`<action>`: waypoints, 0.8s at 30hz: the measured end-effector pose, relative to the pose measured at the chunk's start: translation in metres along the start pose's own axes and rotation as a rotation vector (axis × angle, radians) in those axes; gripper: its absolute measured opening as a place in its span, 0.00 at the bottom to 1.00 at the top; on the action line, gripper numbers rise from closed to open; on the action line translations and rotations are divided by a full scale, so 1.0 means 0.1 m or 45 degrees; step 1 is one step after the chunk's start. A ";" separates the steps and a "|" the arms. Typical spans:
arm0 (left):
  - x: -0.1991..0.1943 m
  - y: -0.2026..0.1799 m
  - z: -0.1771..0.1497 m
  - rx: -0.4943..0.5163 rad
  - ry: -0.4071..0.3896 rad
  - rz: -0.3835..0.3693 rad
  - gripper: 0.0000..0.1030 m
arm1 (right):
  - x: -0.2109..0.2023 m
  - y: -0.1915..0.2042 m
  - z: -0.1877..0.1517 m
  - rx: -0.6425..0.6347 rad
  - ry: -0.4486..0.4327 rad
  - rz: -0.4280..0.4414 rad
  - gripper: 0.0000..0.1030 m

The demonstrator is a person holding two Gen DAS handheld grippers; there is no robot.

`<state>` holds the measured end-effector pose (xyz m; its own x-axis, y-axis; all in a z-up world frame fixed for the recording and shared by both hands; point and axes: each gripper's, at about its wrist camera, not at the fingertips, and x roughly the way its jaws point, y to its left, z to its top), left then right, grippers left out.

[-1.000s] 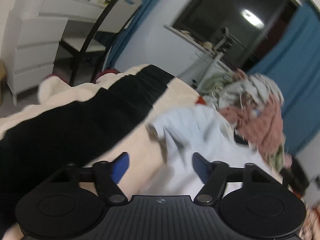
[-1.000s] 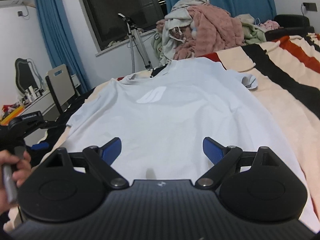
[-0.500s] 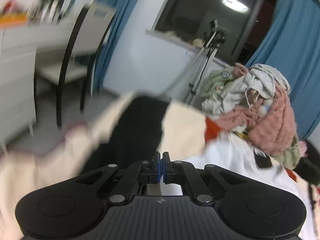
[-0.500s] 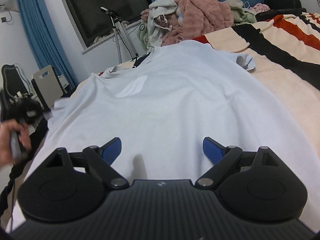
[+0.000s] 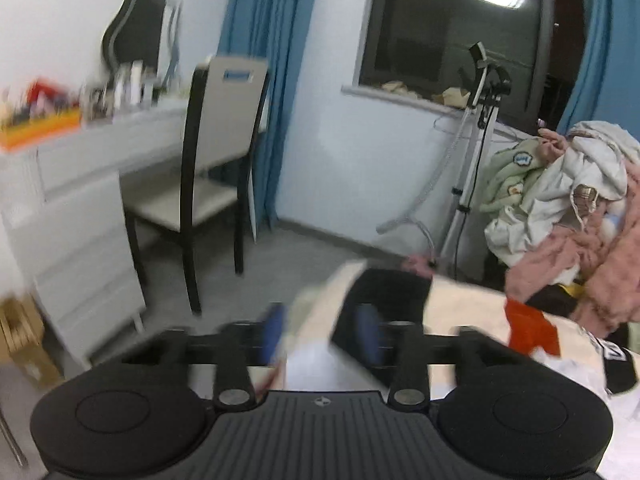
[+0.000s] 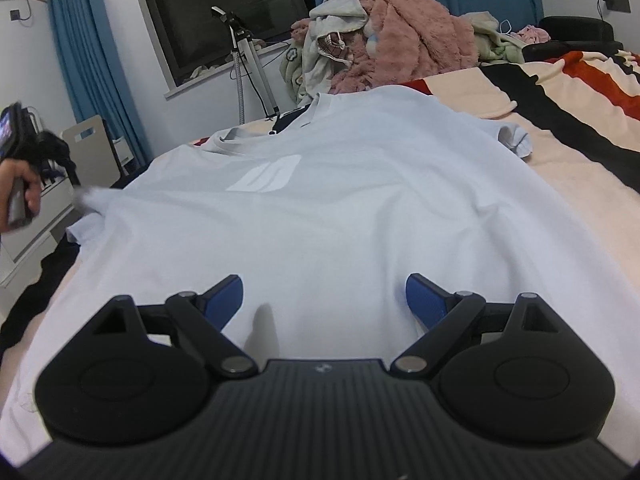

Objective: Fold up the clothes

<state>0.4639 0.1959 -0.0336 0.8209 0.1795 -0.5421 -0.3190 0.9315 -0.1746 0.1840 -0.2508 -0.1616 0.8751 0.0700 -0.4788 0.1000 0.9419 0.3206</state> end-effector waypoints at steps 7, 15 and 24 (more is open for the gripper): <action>-0.36 0.59 -0.90 -0.466 0.222 -0.383 0.75 | -0.12 -0.03 0.03 0.037 -0.005 0.022 0.87; -0.02 0.52 -1.27 -0.629 0.188 -0.520 0.69 | -0.27 -0.09 0.05 0.082 -0.030 0.037 0.87; -0.08 0.69 -0.97 -0.510 0.030 -0.197 0.04 | -0.20 -0.15 0.12 0.055 -0.090 -0.029 0.87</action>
